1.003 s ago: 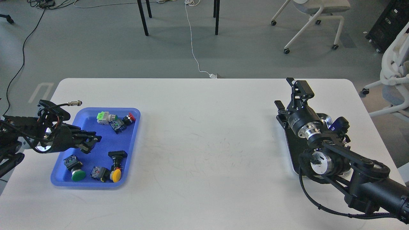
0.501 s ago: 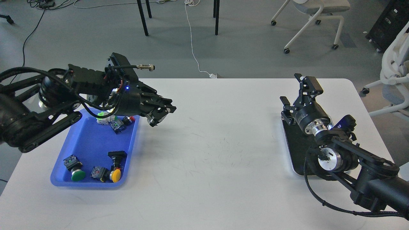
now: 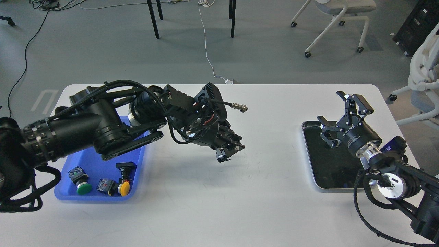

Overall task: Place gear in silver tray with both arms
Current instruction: 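Carry the second gear with the left gripper toward the table center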

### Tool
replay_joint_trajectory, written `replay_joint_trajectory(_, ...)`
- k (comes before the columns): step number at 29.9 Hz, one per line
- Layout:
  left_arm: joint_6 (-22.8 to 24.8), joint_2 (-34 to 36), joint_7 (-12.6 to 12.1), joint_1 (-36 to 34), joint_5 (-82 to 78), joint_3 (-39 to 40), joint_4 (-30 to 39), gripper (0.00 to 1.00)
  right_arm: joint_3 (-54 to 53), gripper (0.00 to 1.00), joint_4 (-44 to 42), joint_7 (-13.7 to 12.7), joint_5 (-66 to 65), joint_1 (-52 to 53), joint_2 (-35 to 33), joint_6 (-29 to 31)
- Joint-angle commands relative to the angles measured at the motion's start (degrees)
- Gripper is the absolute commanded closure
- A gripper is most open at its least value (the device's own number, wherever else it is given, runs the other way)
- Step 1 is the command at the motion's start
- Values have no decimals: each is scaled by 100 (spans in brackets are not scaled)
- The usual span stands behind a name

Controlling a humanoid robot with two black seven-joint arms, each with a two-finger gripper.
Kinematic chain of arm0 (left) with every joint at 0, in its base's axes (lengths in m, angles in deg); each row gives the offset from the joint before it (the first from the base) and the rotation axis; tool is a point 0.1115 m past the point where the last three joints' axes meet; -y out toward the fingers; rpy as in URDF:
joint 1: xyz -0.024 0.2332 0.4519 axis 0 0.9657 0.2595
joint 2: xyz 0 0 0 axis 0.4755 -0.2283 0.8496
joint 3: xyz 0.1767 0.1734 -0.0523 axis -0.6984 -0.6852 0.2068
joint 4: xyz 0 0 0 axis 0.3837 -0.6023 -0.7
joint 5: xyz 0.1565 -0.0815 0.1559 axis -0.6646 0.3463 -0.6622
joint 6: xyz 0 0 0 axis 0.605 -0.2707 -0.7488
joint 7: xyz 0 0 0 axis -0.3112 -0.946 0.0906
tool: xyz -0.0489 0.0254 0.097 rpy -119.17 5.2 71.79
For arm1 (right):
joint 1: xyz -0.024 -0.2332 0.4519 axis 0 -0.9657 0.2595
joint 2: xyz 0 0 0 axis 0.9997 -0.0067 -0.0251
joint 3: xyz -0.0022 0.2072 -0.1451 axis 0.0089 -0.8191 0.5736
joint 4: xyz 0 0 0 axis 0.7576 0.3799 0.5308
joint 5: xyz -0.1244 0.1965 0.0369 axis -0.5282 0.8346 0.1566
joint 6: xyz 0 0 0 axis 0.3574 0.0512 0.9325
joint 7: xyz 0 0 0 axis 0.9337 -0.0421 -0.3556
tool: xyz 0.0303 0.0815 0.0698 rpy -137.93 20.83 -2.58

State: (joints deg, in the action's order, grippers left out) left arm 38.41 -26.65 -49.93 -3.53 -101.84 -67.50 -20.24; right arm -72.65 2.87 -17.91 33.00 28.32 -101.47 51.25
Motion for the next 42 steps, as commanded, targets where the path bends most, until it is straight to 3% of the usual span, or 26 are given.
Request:
replay_joint_trajectory(1,0,-358,0,1,0,-356,-131,86,1,1,5,-1,-2,-38,-3,3)
replay_joint_trajectory(9,0,-1080,0,-16,0,-496,-562,86,1,1,5,-1,-2,-29,-11,3)
replay_joint_trajectory(42,0,-1080,0,203,0,-901,-1230,80,10,1,5,-1,-10,-29,-99,-14)
